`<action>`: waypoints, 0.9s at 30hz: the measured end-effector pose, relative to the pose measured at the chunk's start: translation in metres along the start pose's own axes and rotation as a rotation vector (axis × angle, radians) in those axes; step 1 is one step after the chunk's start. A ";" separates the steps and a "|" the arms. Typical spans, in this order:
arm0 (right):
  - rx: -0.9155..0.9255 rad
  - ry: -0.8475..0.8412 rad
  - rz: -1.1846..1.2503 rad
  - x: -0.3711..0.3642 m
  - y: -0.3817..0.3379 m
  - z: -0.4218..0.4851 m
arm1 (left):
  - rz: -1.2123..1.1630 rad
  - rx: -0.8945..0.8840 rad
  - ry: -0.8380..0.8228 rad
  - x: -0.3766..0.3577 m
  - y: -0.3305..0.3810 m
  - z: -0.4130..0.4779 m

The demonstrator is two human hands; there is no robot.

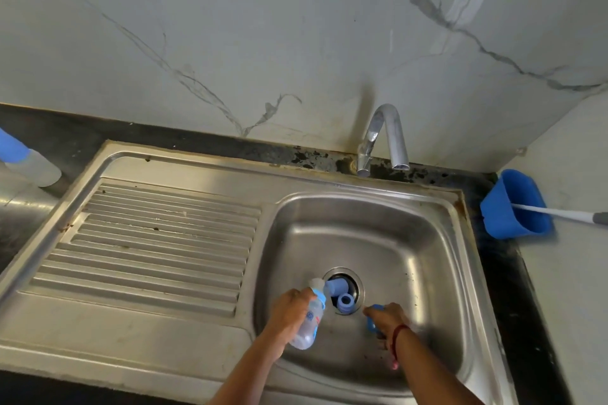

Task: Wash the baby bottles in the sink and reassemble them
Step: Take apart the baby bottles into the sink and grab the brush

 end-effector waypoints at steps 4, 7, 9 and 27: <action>0.008 0.056 -0.053 0.003 -0.012 -0.005 | 0.026 0.025 0.066 0.002 -0.009 0.005; 0.001 0.150 -0.115 0.012 -0.022 -0.016 | 0.080 0.034 0.083 0.005 -0.009 0.008; -0.015 0.226 -0.109 0.022 -0.026 -0.024 | 0.091 0.024 0.081 0.005 -0.007 0.009; 0.438 -0.317 0.263 -0.028 -0.067 -0.122 | 0.107 -0.379 0.071 -0.010 0.020 -0.027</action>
Point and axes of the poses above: each hand's wrist, its own z-axis towards the middle knuckle, its own x-axis out of the back of the hand, y = z × x, the point moved 6 cm from there along z, towards the middle knuckle, and after that the axes turned 8 degrees about -y, right-handed, at the moved point
